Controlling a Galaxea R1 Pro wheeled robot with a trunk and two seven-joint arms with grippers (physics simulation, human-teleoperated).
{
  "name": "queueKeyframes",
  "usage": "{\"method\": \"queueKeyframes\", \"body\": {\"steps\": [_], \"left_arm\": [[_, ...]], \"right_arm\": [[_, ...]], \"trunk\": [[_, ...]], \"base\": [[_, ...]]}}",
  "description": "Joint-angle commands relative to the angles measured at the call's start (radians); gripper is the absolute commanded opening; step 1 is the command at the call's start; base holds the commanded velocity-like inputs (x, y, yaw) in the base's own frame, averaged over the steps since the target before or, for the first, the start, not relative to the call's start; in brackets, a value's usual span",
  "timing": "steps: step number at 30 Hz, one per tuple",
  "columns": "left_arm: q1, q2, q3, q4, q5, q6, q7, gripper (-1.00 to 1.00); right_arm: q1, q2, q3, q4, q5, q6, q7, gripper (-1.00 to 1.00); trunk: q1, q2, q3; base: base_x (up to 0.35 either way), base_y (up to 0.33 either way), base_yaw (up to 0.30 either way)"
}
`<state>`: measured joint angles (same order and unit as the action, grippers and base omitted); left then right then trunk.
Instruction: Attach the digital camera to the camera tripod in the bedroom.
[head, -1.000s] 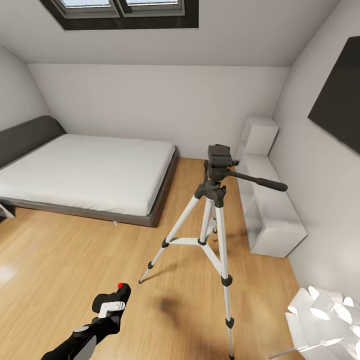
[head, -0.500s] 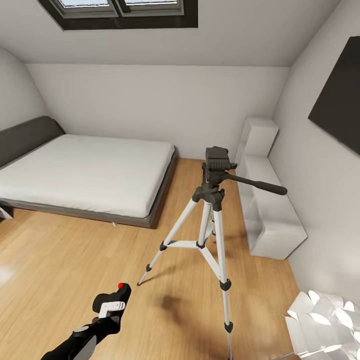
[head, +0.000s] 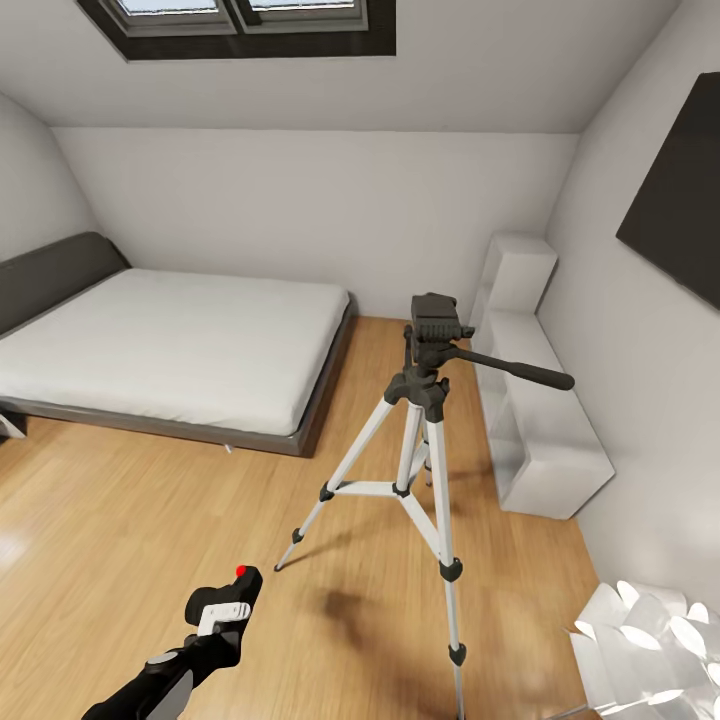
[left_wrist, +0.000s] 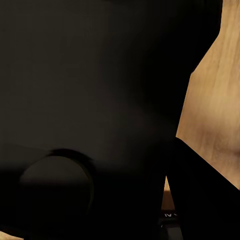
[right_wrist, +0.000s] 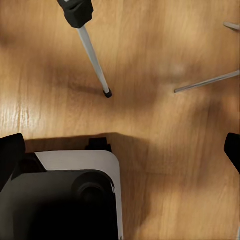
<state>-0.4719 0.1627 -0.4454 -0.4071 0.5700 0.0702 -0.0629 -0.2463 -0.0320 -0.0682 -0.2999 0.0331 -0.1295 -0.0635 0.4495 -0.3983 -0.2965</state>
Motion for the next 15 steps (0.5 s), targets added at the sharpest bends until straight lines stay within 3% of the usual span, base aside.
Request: {"method": "queueKeyframes", "body": {"steps": [1,15], "left_arm": [[-0.001,0.001,-0.003,-0.002,0.007,0.006,-0.001,-1.00],[-0.001,-0.008,-0.003,-0.008,0.014,0.007,0.006,-1.00]], "right_arm": [[-0.001,0.000,-0.005,0.001,0.003,-0.004,0.000,1.00],[-0.001,-0.003,-0.005,0.001,0.002,-0.004,0.001,1.00]], "trunk": [[0.000,-0.002,-0.002],[0.000,-0.002,-0.002]], "base": [[0.000,0.000,0.000],[0.000,0.000,0.000]]}}
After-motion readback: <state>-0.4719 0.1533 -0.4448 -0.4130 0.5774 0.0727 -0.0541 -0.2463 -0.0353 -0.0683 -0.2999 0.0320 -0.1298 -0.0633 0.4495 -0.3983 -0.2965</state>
